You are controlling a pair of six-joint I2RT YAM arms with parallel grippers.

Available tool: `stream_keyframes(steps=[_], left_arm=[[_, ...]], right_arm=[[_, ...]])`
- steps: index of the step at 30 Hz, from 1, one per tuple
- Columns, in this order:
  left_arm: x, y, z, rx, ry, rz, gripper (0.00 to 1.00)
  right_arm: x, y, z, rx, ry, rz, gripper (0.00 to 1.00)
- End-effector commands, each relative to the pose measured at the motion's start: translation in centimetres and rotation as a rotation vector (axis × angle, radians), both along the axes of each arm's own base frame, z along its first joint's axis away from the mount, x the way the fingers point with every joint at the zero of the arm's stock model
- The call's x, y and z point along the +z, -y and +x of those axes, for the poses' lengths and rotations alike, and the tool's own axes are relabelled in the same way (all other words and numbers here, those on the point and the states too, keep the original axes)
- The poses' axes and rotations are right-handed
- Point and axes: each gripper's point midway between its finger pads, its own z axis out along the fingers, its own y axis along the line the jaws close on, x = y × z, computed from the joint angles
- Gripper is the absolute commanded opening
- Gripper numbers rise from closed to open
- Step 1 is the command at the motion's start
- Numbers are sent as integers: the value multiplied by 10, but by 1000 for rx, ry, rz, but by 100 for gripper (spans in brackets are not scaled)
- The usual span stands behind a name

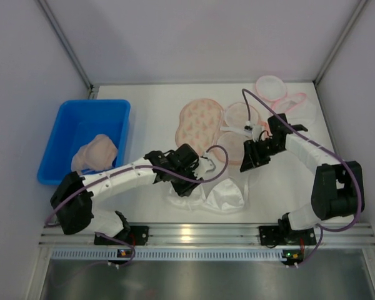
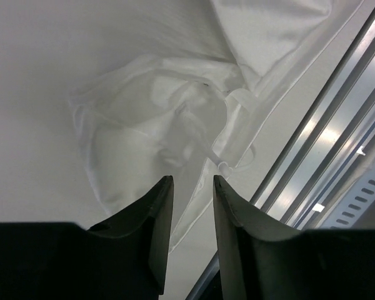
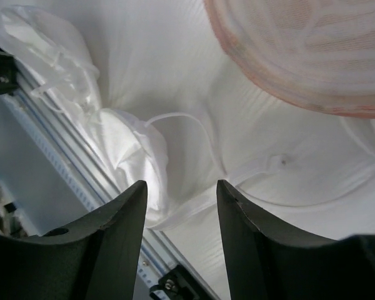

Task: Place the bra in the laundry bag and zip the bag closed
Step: Adjust the bra at the center of the board.

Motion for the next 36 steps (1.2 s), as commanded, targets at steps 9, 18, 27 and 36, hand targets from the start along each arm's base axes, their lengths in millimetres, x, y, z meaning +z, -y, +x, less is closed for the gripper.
stream_keyframes(steps=[9, 18, 27, 36], left_arm=[[57, 8, 49, 121, -34, -241, 45], [54, -15, 66, 248, -82, -268, 45], [56, -22, 72, 279, -65, -267, 45], [69, -33, 88, 319, -8, -289, 46]], right_arm=[[-30, 44, 43, 124, 209, -313, 49], [-46, 75, 50, 23, 275, -502, 52], [-72, 82, 71, -45, 242, -554, 49], [-47, 76, 44, 92, 246, -488, 0]])
